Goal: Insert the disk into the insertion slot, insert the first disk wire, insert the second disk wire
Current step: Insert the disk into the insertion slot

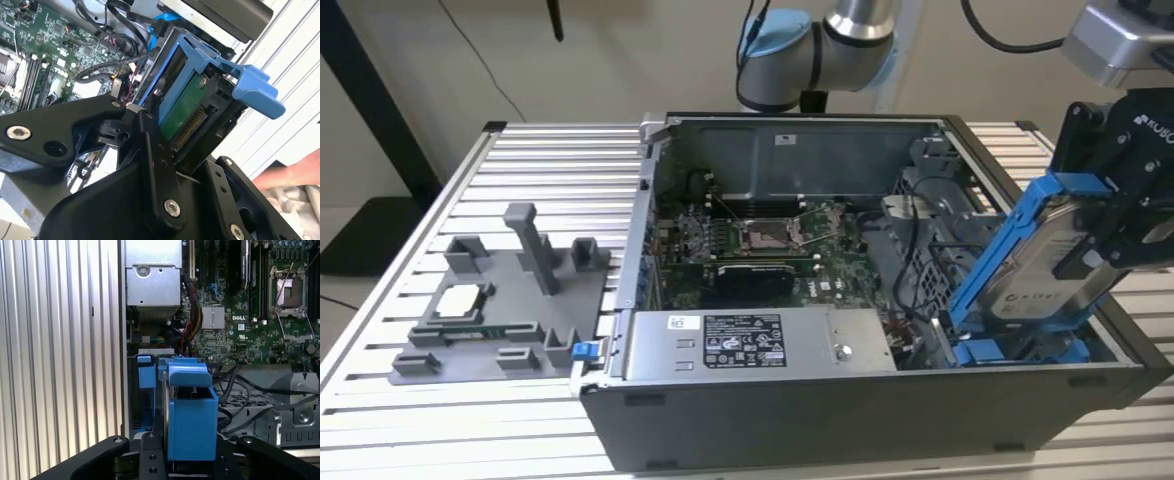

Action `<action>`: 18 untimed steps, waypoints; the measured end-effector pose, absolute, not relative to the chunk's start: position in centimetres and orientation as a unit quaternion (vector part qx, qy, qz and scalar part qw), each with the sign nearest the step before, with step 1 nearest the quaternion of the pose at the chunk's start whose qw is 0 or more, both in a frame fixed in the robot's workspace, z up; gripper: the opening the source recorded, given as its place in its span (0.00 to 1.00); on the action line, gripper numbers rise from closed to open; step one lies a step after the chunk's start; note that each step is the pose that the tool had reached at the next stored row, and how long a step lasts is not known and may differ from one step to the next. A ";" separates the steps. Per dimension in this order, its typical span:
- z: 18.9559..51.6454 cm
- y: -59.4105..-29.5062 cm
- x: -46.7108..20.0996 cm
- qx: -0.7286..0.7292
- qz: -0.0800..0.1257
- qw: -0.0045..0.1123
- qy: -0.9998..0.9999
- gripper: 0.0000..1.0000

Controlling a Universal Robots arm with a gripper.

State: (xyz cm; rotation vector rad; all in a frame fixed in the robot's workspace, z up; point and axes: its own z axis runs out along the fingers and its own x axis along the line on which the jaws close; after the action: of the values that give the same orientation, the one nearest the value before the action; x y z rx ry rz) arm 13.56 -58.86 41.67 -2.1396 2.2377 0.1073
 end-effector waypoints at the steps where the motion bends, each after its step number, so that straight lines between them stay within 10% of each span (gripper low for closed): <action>1: 41.6 -58.9 13.6 -0.691 0.035 0.022 0.722 0.00; 18: 40.0 -58.9 13.6 -0.690 0.035 0.022 0.722 0.00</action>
State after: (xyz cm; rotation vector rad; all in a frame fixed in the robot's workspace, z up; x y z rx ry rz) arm 13.55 -58.87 40.03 -2.1395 2.2377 0.1073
